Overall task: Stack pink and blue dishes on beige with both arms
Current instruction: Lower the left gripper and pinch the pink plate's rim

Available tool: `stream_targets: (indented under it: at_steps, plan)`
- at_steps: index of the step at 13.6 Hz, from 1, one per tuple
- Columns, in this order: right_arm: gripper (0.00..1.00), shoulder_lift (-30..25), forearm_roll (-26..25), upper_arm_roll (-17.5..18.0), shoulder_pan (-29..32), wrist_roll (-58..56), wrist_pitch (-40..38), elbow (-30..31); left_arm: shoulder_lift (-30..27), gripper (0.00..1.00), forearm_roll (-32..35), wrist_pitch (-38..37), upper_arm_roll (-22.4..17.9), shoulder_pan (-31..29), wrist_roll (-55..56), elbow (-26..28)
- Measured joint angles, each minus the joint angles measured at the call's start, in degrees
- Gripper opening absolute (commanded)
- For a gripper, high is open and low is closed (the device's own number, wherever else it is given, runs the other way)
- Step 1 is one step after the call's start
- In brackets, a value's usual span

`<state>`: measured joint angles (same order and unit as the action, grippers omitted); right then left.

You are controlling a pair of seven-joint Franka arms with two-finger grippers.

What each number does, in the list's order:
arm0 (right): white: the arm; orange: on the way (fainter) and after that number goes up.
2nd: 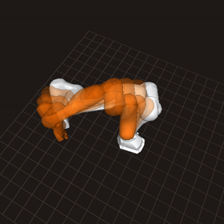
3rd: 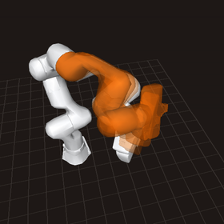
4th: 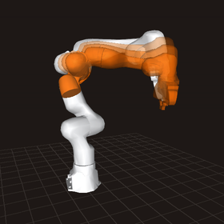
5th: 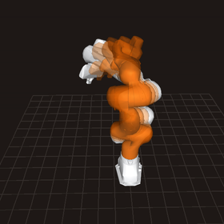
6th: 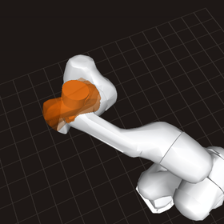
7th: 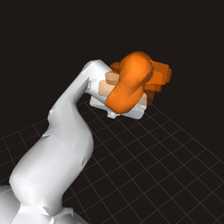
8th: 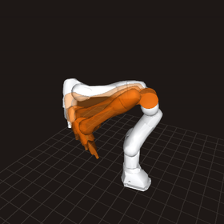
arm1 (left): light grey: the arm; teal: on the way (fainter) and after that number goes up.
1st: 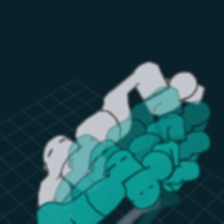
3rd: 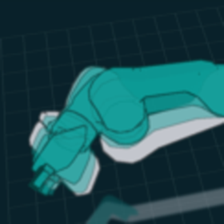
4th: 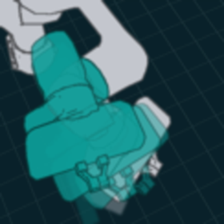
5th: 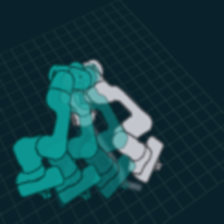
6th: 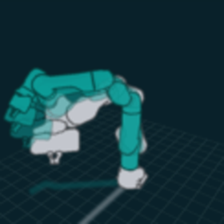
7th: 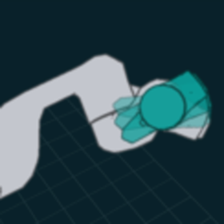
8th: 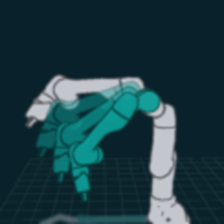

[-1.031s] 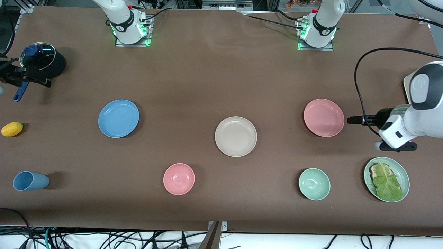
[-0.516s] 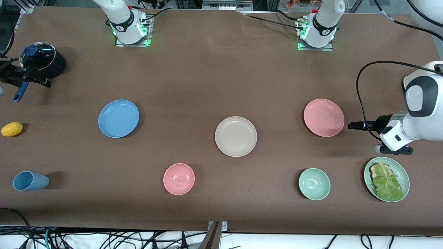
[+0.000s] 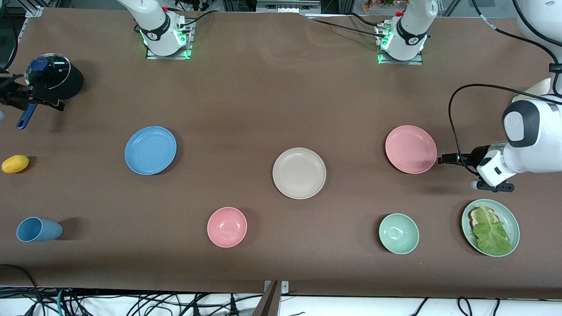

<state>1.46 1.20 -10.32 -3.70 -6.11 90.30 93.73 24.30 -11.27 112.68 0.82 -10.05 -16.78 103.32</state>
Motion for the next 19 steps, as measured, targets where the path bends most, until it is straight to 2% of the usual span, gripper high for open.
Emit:
stream_targets:
  at_steps: [7, 12, 15, 19]
  plan:
    - [1.00, 0.0, 0.0, -0.1, 0.0, 0.0, -0.4, 0.0, -1.0, 1.00, -3.6, 12.7, -0.1, -3.3, -10.9, 11.0]
    - [1.00, 0.0, 0.0, -0.1, 0.0, 0.0, -0.4, 0.0, -1.3, 1.00, -3.9, 18.7, 0.6, -3.2, -12.8, 15.0]
    - [1.00, 0.0, 0.0, -0.1, 0.0, 0.0, -0.4, 0.0, -1.3, 1.00, -8.0, 23.7, 0.8, -2.9, -17.4, 18.5]
    - [1.00, 0.0, 0.0, -0.1, 0.0, 0.0, -0.4, 0.0, -1.4, 1.00, -9.1, 27.2, 0.8, -2.8, -18.4, 21.5]
